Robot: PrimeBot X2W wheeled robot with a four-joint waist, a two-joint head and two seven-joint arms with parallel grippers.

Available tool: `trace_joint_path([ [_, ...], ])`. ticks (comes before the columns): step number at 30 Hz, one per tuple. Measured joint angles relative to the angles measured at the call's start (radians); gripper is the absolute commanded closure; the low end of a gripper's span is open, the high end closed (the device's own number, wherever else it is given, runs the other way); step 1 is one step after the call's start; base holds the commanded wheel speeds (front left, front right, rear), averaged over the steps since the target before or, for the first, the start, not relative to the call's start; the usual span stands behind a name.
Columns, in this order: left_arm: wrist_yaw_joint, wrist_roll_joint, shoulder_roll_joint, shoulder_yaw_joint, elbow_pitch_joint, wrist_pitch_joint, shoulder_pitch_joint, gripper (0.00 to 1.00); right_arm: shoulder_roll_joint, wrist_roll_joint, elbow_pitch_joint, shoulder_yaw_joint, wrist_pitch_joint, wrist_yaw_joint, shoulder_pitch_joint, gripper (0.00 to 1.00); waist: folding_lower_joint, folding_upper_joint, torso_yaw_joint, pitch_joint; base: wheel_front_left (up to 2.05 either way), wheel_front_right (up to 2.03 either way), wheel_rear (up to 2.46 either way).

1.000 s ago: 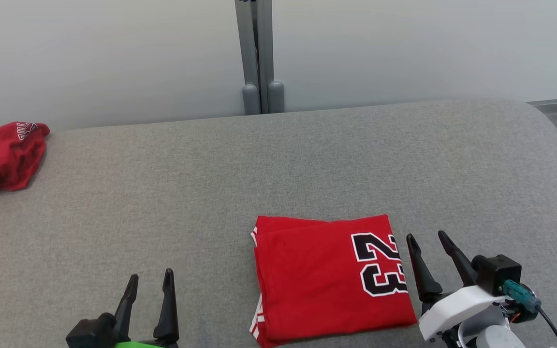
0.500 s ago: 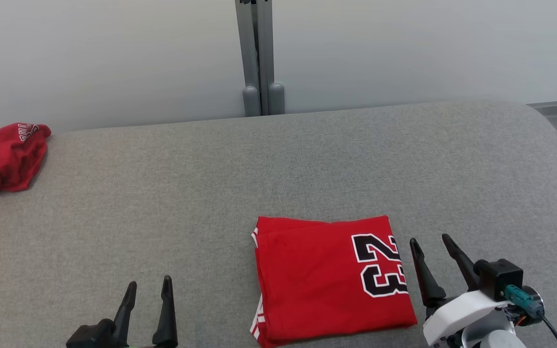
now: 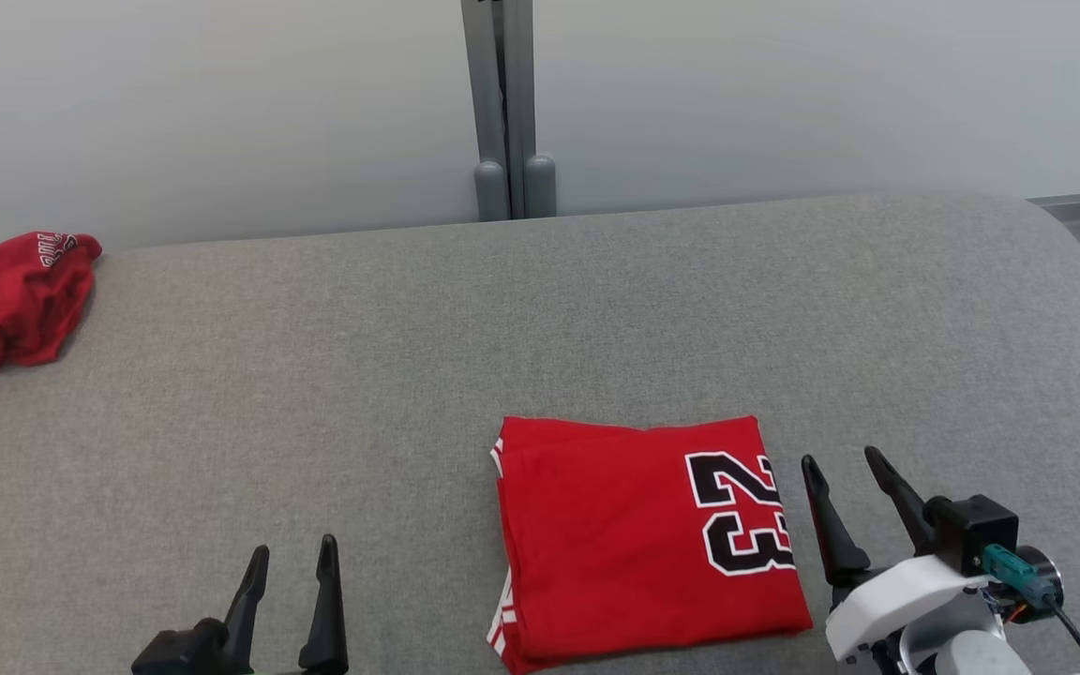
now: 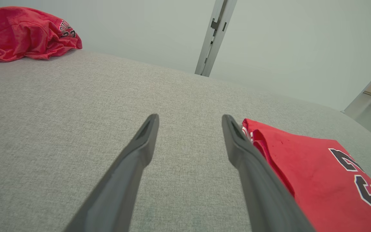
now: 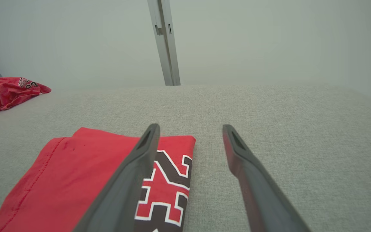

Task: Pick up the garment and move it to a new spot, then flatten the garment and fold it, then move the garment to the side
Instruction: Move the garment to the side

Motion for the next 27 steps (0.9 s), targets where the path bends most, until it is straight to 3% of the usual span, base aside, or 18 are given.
trace_joint_path([
  [6,0.000,0.005,-0.001,-0.005,-0.001,0.000,-0.010,0.00,0.000,-0.095,0.070,-0.042,0.013,0.000,-0.080,0.00,0.0000,0.0000,0.012,0.010,0.00,0.00,0.00],
  [12,0.000,0.004,-0.001,-0.005,-0.001,0.000,-0.016,0.00,-0.001,-0.169,0.122,-0.058,0.154,0.000,-0.165,0.00,0.0000,0.0000,0.033,0.024,0.00,0.00,0.00],
  [27,0.000,-0.005,-0.001,-0.002,-0.004,0.000,-0.041,0.00,-0.009,-0.172,0.219,-0.034,0.393,0.000,-0.190,0.00,0.0000,0.0000,0.094,0.085,0.00,0.00,0.00],
])
